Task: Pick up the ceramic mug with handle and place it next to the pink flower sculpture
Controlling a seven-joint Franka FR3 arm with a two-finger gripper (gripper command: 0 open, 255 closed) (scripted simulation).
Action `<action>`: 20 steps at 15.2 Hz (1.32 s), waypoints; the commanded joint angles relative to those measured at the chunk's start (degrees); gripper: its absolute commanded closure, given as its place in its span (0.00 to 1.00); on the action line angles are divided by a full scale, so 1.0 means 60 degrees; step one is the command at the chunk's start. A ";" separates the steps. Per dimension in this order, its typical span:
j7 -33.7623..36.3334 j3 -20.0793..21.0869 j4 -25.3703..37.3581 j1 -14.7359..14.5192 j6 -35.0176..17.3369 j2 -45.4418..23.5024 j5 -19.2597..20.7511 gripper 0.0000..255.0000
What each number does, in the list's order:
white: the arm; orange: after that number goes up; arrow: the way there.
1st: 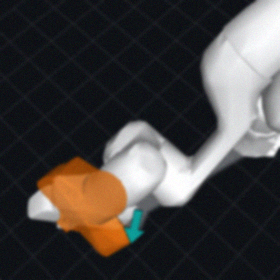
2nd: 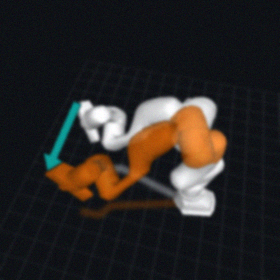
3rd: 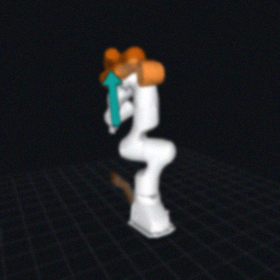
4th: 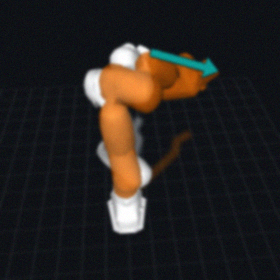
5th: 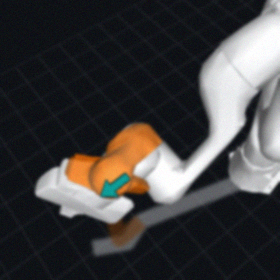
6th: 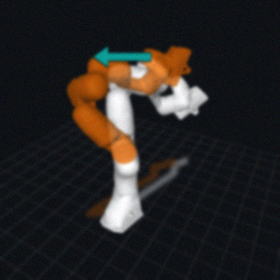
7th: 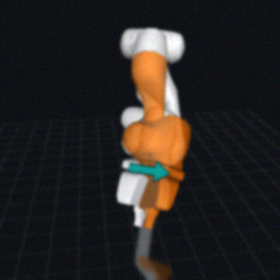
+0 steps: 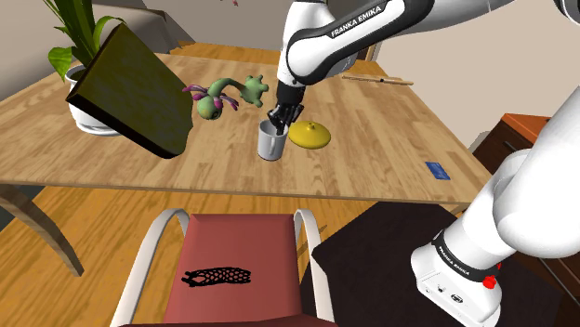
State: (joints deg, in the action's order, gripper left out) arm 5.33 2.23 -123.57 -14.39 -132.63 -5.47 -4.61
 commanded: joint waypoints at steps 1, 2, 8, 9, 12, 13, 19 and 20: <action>0.0000 0.0000 0.0003 0.0000 -0.0003 -0.0002 0.0000 1.00; 0.0000 0.0000 0.0003 0.0000 -0.0003 -0.0002 0.0000 1.00; 0.0001 0.0000 0.0003 0.0000 -0.0003 -0.0002 0.0000 0.00; 0.0005 -0.0009 0.0107 0.0011 0.0294 0.0191 0.0008 0.00; 0.0017 -0.0036 0.0465 0.0040 0.1132 0.0669 0.0032 0.00; 0.0017 -0.0036 0.0465 0.0040 0.1132 0.0669 0.0032 0.00; 0.0017 -0.0036 0.0465 0.0040 0.1132 0.0669 0.0032 0.00; 0.0017 -0.0036 0.0465 0.0040 0.1132 0.0669 0.0032 0.00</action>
